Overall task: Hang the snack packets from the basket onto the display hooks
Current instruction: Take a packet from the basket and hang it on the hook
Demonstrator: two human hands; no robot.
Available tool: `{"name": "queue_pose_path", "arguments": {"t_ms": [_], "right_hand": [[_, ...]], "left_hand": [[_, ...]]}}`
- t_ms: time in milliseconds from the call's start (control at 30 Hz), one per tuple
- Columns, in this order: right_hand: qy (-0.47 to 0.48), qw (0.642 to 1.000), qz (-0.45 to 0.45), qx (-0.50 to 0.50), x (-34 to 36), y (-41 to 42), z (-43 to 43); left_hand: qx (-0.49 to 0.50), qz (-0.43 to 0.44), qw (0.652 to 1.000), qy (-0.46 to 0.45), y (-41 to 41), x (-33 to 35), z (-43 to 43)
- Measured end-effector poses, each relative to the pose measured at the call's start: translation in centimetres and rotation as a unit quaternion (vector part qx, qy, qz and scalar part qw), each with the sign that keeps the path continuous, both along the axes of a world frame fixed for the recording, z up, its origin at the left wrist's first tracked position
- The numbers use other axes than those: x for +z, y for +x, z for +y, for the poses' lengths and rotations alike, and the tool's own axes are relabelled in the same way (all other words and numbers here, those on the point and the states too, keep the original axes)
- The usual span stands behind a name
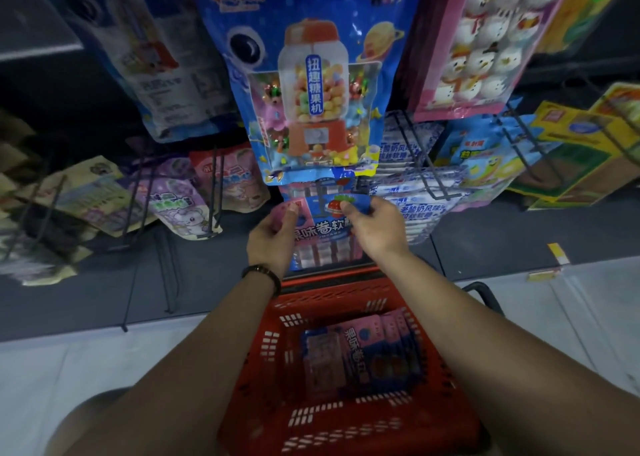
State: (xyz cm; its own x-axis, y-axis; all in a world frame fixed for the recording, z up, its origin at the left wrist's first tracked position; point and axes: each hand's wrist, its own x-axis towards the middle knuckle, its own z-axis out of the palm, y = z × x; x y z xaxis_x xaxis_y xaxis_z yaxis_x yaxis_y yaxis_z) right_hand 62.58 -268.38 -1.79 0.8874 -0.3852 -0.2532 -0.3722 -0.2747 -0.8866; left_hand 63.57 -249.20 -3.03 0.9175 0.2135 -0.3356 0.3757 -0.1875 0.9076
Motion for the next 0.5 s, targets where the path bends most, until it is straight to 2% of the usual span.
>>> {"name": "queue_pose_path", "arguments": {"t_ms": [267,367,500], "right_hand": [[-0.042,0.998,0.004,0.038,-0.6,-1.2,0.9],[-0.029,0.998,-0.019,0.055,-1.0,-2.9,1.2],[-0.013,0.997,-0.002,0.08,-1.7,-7.1,1.5]], "left_hand": [[0.022,0.011,0.999,0.046,1.3,0.4,-0.7],[0.033,0.015,0.998,0.057,1.6,0.8,-1.1],[0.022,0.027,0.998,0.047,1.2,1.0,-1.4]]}}
